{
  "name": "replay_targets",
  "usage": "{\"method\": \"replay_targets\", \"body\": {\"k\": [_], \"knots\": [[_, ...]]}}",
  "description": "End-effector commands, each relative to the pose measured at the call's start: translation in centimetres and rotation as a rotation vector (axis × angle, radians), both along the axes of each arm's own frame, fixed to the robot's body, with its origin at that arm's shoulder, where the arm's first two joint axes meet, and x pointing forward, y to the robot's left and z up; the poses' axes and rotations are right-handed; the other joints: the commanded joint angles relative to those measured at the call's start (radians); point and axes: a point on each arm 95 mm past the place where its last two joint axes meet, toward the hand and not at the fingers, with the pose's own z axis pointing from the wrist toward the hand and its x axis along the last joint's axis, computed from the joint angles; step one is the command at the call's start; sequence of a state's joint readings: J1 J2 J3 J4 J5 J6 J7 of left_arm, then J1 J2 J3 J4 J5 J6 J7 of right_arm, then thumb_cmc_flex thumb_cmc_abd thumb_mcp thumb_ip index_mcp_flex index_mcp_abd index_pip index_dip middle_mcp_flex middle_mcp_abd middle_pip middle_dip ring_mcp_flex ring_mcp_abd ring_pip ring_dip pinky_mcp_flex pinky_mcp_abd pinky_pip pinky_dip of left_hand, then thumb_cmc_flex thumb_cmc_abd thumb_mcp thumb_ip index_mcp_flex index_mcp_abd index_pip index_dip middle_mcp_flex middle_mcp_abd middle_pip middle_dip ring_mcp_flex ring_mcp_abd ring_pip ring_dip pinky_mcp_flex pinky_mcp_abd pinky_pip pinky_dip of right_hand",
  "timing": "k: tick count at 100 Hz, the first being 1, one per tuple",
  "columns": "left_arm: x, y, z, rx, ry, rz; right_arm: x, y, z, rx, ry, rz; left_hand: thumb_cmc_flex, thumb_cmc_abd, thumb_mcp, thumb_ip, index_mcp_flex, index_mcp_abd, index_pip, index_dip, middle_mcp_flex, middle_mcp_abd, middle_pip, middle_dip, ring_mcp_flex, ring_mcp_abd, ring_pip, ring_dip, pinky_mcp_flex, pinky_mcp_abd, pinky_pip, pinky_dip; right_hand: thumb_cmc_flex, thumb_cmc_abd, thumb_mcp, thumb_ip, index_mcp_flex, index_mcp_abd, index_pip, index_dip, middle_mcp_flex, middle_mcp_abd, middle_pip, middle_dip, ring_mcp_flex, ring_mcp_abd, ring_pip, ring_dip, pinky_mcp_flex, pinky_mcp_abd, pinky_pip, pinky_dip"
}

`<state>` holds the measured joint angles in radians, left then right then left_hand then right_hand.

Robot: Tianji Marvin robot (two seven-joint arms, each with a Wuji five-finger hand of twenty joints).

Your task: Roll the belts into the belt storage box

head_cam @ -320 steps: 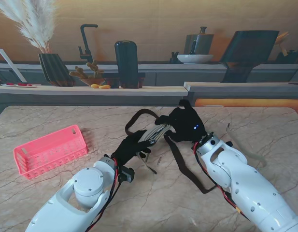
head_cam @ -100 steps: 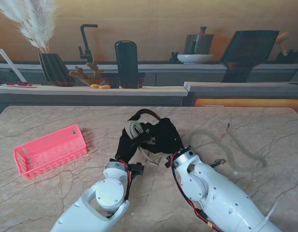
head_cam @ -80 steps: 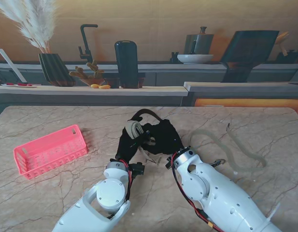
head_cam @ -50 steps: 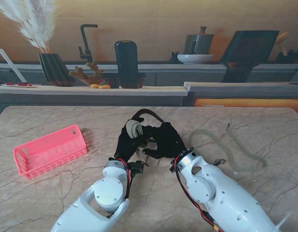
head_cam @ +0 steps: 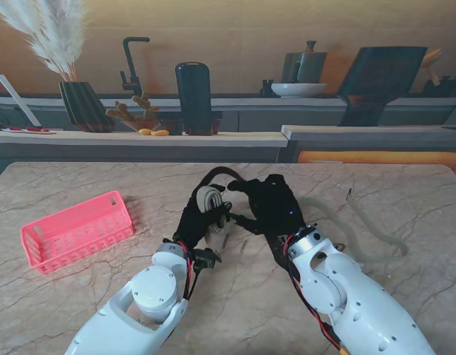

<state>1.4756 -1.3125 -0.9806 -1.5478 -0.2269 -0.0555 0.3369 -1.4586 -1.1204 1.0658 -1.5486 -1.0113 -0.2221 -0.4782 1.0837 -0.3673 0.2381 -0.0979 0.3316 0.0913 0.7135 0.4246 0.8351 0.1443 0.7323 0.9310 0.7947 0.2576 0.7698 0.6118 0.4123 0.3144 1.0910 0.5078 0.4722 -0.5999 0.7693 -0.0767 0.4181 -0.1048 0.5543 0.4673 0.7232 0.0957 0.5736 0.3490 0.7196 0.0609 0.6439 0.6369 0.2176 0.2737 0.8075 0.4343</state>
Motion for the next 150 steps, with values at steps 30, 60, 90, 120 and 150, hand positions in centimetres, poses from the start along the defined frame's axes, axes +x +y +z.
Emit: {"method": "replay_targets", "body": {"k": [30,60,90,120,150], "knots": [[0.1,0.0,0.2,0.056,-0.052,0.063,-0.5,-0.2,-0.2,0.086,0.097,-0.018,0.058,0.164,-0.037,0.031,0.083,-0.055,0.192,0.119,0.033,-0.032,0.166,0.028,0.136,-0.015,0.19,0.1,0.072,0.017,0.146,0.037,-0.081,0.065,-0.076,0.03,0.051,0.086,-0.045,0.015,-0.033,0.054,-0.042,-0.011,-0.012,0.05,-0.086,-0.044,0.029,0.033,-0.024,0.04],[0.4,0.5,0.6,0.031,-0.042,0.087,-0.3,0.1,-0.8,0.099,0.13,-0.038,0.207,0.214,-0.074,0.042,0.06,-0.051,0.272,0.221,0.004,0.015,-0.131,-0.203,0.046,0.022,-0.113,-0.082,0.042,0.014,-0.032,-0.036,-0.059,0.112,-0.148,0.041,0.072,0.055,-0.059,0.041,-0.029,0.053,-0.041,-0.01,-0.008,0.057,-0.106,-0.051,0.024,0.03,-0.031,0.049],[0.4,3.4,2.2,0.011,-0.066,0.147,-0.2,-0.4,-1.4,0.116,0.128,-0.082,0.207,0.098,0.374,0.003,0.098,-0.093,0.363,0.472,-0.085,-0.027,-0.157,-0.175,0.116,-0.049,0.027,0.008,0.164,0.047,0.056,-0.044,-0.028,0.142,-0.181,0.05,0.079,0.034,-0.043,0.062,-0.025,0.051,-0.036,-0.006,-0.007,0.053,-0.095,-0.042,0.021,0.025,-0.032,0.053],[0.4,7.2,3.0,0.188,-0.132,0.169,-0.2,-1.3,-1.8,0.112,0.126,-0.121,0.095,0.049,0.142,0.023,-0.012,-0.099,0.306,0.286,-0.028,-0.03,-0.308,-0.032,0.41,-0.342,0.585,0.187,0.43,-0.127,0.584,0.063,-0.013,0.162,-0.201,0.055,0.091,0.023,-0.031,0.071,-0.02,0.05,-0.031,-0.003,-0.005,0.048,-0.087,-0.038,0.02,0.022,-0.031,0.055],[0.9,12.8,4.7,0.571,-0.204,0.132,-0.3,-1.9,-2.0,0.099,0.126,-0.146,-0.141,-0.116,0.223,0.008,0.154,-0.087,0.332,0.299,0.084,0.002,0.107,-0.047,0.424,-0.294,0.607,0.19,0.422,-0.066,0.628,0.028,-0.003,0.191,-0.221,0.059,0.107,0.006,-0.016,0.079,-0.012,0.045,-0.025,0.0,-0.005,0.043,-0.075,-0.031,0.018,0.02,-0.029,0.056]]}}
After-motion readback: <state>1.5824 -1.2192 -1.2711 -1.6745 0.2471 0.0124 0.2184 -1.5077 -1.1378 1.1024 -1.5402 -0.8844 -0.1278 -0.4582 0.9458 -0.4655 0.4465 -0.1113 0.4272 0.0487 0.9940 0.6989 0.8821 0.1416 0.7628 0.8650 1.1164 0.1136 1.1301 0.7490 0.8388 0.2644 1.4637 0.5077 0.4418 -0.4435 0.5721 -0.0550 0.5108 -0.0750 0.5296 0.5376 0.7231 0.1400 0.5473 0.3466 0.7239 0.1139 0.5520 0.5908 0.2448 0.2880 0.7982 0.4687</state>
